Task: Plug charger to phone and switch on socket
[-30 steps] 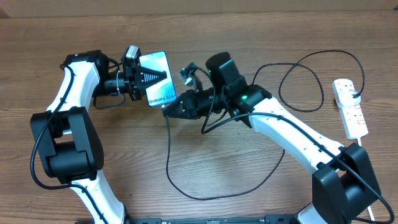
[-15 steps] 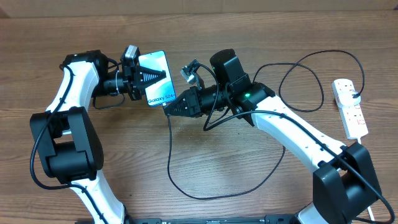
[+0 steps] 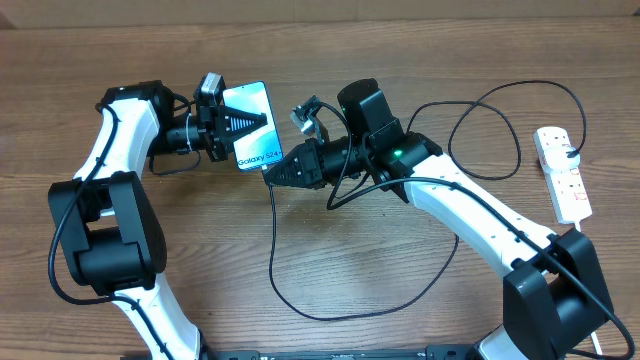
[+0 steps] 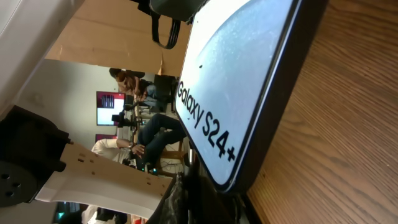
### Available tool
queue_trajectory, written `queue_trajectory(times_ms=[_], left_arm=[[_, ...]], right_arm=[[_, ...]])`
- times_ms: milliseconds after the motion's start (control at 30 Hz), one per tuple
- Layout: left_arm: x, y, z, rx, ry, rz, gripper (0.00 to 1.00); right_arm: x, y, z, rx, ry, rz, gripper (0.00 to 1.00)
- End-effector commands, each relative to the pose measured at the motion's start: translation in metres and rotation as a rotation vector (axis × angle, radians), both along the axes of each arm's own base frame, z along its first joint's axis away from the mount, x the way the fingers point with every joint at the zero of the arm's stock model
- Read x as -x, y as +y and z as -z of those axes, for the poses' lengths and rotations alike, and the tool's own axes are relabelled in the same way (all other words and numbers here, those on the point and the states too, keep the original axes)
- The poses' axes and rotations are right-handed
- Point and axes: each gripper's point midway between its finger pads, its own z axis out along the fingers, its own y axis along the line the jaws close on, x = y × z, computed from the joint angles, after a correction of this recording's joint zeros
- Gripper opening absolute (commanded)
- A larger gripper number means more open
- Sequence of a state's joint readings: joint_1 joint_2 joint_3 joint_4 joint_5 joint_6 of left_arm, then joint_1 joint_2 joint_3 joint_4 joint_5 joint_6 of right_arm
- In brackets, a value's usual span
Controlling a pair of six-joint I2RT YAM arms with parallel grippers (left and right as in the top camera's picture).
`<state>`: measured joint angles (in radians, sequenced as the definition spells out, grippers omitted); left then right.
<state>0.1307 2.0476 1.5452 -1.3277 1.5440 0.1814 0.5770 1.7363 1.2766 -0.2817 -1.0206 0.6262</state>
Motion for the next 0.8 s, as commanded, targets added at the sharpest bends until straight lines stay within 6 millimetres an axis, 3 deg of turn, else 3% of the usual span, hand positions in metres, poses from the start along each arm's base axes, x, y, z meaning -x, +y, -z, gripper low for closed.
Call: queue_trajectory(times_ms=[0,767], left_arm=[[0.0001,-0.0003,-0.0113,0.038,0.014,-0.009,0.04],[0.0004,-0.0005,-0.0114,0.039,0.027,-0.008,0.04]], right_arm=[[0.0015,0.0028,-0.0086,-0.014,-0.017,-0.007,0.04],[-0.0016,0.0036,-0.0042,0.014,0.000,0.026,0.04]])
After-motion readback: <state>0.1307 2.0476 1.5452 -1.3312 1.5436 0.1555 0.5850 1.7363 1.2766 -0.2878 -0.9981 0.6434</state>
